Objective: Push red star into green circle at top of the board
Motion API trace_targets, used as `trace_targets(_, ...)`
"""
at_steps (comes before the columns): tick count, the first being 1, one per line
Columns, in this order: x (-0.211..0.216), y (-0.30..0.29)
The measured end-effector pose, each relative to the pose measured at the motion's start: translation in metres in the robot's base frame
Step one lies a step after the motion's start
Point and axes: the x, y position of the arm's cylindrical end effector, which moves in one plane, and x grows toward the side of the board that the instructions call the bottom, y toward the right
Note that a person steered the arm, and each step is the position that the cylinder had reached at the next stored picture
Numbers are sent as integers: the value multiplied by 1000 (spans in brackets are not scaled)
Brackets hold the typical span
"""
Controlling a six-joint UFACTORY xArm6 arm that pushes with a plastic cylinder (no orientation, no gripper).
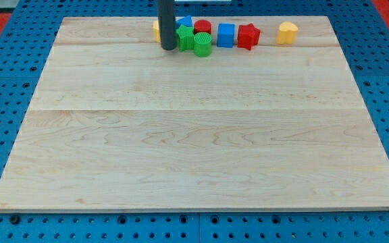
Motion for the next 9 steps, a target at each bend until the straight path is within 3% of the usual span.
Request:
trace_targets(1, 33, 15)
trace_targets(2, 30, 128)
trace_targets(3, 8, 239)
trace_targets(4, -44, 306)
trace_targets(5, -64, 284)
trace_targets(6, -43, 218)
trace_targets(8, -43, 107)
trace_targets(9, -42, 119)
